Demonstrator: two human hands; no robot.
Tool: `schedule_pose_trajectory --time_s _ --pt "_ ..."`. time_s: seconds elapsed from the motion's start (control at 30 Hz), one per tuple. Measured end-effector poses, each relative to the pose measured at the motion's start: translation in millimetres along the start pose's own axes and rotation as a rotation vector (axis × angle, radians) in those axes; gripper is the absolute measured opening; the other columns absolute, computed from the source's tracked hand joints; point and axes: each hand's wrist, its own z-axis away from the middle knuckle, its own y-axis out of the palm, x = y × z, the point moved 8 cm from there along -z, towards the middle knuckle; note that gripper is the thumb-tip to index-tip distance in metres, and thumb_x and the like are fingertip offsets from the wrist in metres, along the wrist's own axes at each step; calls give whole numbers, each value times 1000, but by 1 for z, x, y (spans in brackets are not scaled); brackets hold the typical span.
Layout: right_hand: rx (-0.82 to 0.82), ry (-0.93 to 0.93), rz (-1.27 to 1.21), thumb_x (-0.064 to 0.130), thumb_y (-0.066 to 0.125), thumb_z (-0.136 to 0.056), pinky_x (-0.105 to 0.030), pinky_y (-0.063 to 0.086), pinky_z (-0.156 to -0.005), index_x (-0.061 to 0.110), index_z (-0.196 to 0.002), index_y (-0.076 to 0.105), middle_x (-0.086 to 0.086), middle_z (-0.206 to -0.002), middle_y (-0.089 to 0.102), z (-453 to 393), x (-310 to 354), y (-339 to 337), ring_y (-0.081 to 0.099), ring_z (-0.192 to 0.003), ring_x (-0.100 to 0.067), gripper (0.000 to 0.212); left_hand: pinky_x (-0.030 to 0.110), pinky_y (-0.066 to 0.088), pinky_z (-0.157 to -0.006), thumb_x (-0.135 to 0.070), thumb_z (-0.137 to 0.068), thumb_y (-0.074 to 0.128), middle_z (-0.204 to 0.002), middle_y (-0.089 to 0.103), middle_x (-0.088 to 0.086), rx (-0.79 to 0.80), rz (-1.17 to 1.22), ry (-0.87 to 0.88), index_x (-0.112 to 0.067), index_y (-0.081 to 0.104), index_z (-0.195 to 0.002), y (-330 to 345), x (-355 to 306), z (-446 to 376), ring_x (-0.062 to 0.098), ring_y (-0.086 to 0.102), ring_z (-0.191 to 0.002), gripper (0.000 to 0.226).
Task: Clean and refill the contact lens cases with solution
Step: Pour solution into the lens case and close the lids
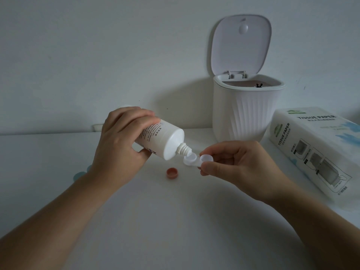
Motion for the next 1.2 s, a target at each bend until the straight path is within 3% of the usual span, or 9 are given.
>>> schedule_pose_trajectory --time_s 0.43,0.7,0.93,1.1,1.2 --pt "-5 -3 -6 19 81 -80 -33 59 -88 19 -92 80 0 -81 79 0 0 -1 77 -82 -17 12 48 47 -97 6 -60 88 -122 68 8 3 7 -18 -4 71 -115 1 1 0 37 56 -115 58" --pt "8 -37 -15 19 80 -82 -29 59 -86 20 -93 80 -2 -81 79 -2 -2 -3 77 -82 -18 11 29 42 -99 -1 -62 91 -123 59 -5 15 78 -130 -6 67 -120 0 6 3 29 54 -117 63" --pt "22 -68 75 53 76 -71 -44 56 -71 36 -98 78 -3 -80 73 -5 -6 -2 65 -70 -22 31 10 35 -96 -21 -66 91 -121 59 -11 31 180 -275 -13 64 -123 0 20 10 11 48 -115 63" --pt "135 -70 224 49 78 -77 -20 43 -65 52 -100 75 13 -70 59 -6 -15 5 50 -63 -3 23 0 31 -87 -23 -65 91 -119 63 -15 38 256 -420 -25 61 -123 0 29 15 7 50 -111 65" --pt "163 -44 254 37 81 -77 -8 39 -64 43 -97 78 25 -67 56 -6 -18 8 49 -60 5 21 -1 31 -86 -25 -65 92 -118 64 -17 32 304 -495 -31 60 -121 1 32 18 6 54 -112 65"
